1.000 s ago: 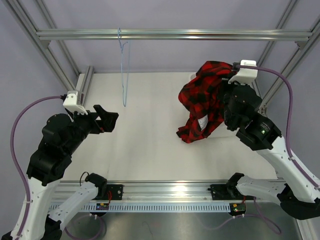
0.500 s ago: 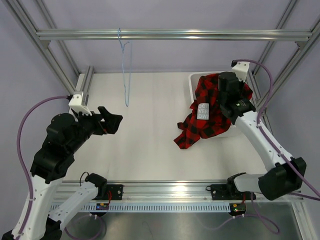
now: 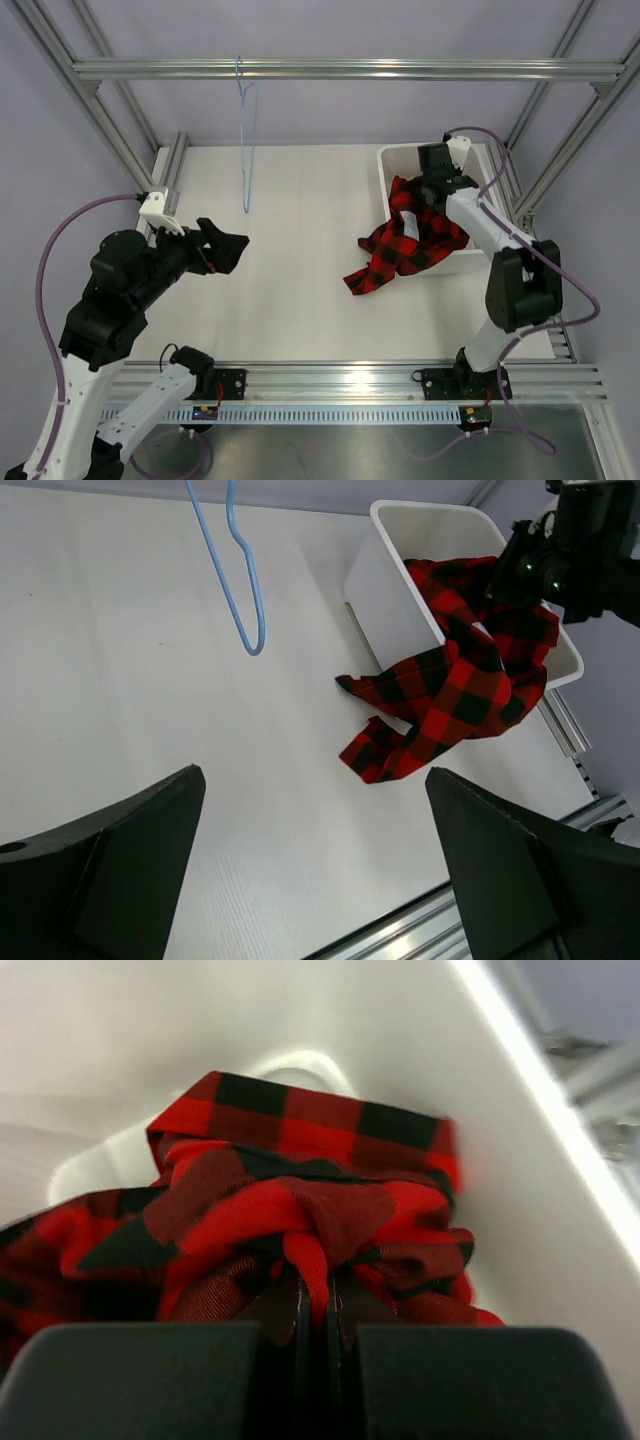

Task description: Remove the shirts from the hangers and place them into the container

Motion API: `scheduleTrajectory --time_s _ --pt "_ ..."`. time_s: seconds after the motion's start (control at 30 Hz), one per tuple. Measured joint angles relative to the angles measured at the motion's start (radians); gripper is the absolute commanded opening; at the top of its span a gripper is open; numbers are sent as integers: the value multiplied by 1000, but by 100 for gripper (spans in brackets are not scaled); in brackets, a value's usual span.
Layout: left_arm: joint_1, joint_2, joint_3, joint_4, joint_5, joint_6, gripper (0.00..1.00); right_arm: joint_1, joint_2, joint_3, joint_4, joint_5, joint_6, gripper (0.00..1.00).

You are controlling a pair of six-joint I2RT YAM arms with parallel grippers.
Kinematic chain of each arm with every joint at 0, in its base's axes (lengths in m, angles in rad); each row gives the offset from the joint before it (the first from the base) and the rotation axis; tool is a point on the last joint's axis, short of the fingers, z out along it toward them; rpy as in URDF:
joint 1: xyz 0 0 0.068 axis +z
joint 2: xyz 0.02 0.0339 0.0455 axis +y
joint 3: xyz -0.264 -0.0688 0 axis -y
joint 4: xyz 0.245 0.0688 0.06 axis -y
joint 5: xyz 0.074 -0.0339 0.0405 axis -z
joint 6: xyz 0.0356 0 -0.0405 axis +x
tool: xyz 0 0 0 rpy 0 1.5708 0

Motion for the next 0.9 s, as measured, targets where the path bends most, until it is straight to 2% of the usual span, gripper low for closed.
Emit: scheduleTrajectory --time_s 0.17,0.3,0.33,0.37,0.43,0.47,0.63,0.67,0.8,0.9 --pt "0 -6 -8 4 26 -4 99 -91 253 221 -106 -158 73 0" --pt "0 -14 -17 9 61 -10 99 -148 353 313 -190 -244 111 0" --pt "0 -15 -24 15 80 -10 99 -160 367 331 -203 -259 115 3" --pt "0 -16 -32 24 100 -12 99 -169 376 343 -212 -275 117 15" --pt "0 -17 -58 46 140 -16 98 -180 376 342 -215 -299 122 30" --pt "0 -17 -74 56 158 -18 97 -182 370 334 -207 -309 126 45" --pt "-37 7 -151 147 246 -24 96 -182 269 204 -135 -367 122 61" --pt "-64 22 -170 176 259 -24 97 -182 234 172 -127 -381 121 69" --pt "-230 119 -221 301 269 -17 99 -182 88 72 -96 -417 115 85" --pt "-322 209 -272 434 275 -14 99 -182 -26 18 -79 -446 115 88"
